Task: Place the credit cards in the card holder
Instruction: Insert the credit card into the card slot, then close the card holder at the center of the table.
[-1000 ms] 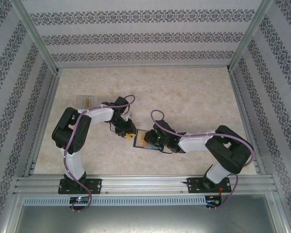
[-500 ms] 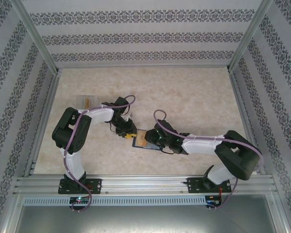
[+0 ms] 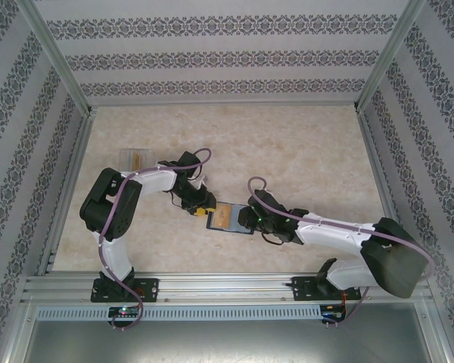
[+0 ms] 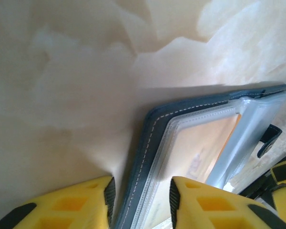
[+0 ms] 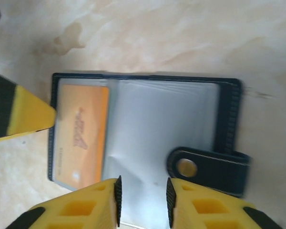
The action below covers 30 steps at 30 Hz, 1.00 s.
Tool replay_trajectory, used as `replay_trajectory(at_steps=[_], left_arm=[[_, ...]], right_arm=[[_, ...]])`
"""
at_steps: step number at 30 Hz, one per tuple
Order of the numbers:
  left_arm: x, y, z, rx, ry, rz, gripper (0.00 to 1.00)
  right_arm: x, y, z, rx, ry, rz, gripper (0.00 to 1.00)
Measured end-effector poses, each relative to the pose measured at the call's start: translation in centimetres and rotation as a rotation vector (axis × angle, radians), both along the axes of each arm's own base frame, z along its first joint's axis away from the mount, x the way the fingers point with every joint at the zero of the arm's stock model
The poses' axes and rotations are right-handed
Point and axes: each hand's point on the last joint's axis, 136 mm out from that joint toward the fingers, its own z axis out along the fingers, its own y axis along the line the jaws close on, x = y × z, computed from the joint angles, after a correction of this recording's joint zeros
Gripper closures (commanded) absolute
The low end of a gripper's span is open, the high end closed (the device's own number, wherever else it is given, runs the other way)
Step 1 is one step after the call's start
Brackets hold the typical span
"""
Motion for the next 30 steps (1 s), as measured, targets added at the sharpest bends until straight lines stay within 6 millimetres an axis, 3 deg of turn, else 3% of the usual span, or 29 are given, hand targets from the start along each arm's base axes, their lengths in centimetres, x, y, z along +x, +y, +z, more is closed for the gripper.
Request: replay_trajectory(at_steps=[2,4,9,16,30], left_arm=[[0.0,-0.1,0.1,-0.006,-0.001,0.0,0.58],[0.0,-0.1,0.1,-0.008,0.0,-0.001,0.57],[0.0,-0.1,0.1,-0.009,-0.001,-0.001,0.57],[0.0,-0.2,0.2,-0.012,-0.002,-0.002,0.56],[0.0,-0.2,0.1,-0.014,-0.005,-0.002,0.55]], right_arm=[[-0.1,-1.1,0.1,-0.069,-0.006,0.003,0.4],[0.3,-1.5,0.6,-0.118,-0.021,0.012,0.36],[1.6,-0.9,2.0,-0.197,-0.067,0.035,0.37],[2.4,1.2,1.1,-0.361,-0.06,0.077,0.37],[1.8,-0.8,-1.2,-0.488,-0.023,0.017,0.33]])
